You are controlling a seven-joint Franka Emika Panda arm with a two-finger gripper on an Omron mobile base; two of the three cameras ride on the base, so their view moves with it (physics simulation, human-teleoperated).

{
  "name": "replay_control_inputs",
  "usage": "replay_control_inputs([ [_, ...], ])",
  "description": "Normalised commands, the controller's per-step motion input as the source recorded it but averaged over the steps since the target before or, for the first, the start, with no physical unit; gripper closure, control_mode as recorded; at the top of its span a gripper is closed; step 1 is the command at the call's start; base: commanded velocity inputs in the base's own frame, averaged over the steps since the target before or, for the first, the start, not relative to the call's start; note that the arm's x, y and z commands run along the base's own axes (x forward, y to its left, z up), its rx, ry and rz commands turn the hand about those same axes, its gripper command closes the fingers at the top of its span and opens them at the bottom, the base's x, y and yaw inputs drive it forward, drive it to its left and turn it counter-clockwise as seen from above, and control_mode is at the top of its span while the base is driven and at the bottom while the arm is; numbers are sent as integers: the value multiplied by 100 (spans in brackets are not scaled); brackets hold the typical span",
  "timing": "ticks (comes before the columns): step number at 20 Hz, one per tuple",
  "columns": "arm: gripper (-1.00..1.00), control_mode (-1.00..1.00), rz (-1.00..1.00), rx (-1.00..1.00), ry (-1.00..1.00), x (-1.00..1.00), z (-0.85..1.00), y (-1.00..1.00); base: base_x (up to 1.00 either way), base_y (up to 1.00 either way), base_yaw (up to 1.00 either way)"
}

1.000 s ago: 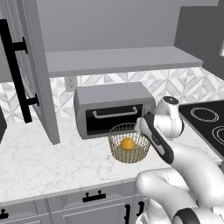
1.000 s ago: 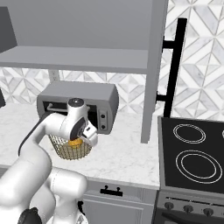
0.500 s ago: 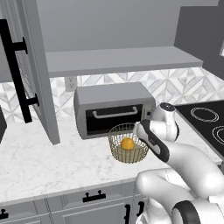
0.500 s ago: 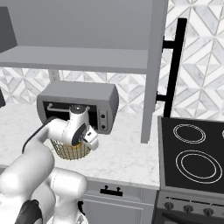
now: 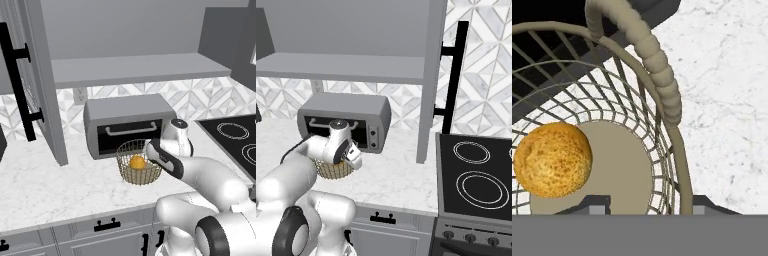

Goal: Open the cabinet, pick up the bread from the cabinet and place it in the basket. Then move the basket to the dining counter.

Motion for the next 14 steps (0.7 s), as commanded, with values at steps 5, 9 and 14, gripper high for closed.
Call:
replay_control_inputs([
  [5, 100, -100, -3, 0, 1, -27, -37, 34, 0, 0, 0],
  [9, 100, -100, -11, 0, -2, -60, 11, -8, 0, 0, 0],
  [14, 100, -100, -21, 0, 1, -18, 67, -9, 0, 0, 0],
])
